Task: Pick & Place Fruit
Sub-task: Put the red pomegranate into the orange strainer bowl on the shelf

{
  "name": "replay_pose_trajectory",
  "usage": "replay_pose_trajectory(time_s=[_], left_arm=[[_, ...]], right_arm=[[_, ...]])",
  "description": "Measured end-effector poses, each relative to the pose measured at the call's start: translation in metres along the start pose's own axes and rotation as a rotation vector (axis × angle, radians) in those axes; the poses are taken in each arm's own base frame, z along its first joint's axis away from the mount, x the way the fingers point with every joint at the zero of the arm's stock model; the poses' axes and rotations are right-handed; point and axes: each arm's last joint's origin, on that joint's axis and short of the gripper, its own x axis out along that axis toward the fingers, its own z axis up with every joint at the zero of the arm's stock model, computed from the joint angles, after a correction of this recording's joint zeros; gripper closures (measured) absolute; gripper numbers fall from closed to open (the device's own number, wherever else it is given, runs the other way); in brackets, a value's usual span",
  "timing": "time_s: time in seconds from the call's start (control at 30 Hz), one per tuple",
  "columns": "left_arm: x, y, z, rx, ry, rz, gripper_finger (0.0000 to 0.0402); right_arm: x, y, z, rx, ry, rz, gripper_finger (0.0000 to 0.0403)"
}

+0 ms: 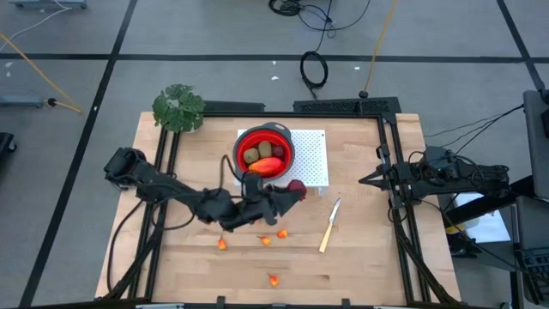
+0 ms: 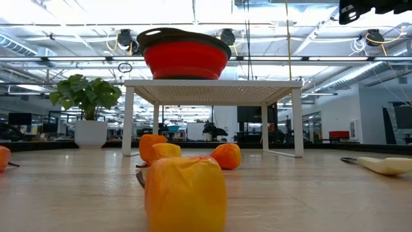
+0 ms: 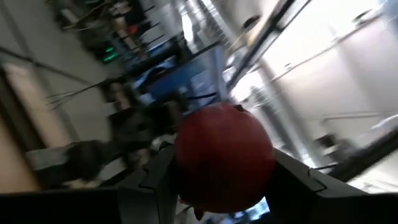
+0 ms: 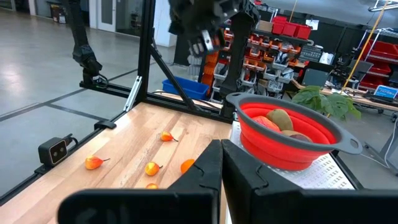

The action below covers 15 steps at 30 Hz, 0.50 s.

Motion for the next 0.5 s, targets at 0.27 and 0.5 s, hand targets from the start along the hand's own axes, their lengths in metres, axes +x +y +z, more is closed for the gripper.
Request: replay_pose_trajectory(time_s=[0.27, 0.5], left_arm=[[0.002, 0.016, 0.038, 0.117, 0.094, 0.244, 0.0226], [-0.001, 0.028, 0.076, 0.225, 0.127, 0.380, 0.0228]], right_arm=[[0.000, 0.000, 0.000, 0.002, 0.000, 0.000, 0.0403], [0.000, 0.000, 0.000, -0.014, 0.000, -0.001, 0.0403]])
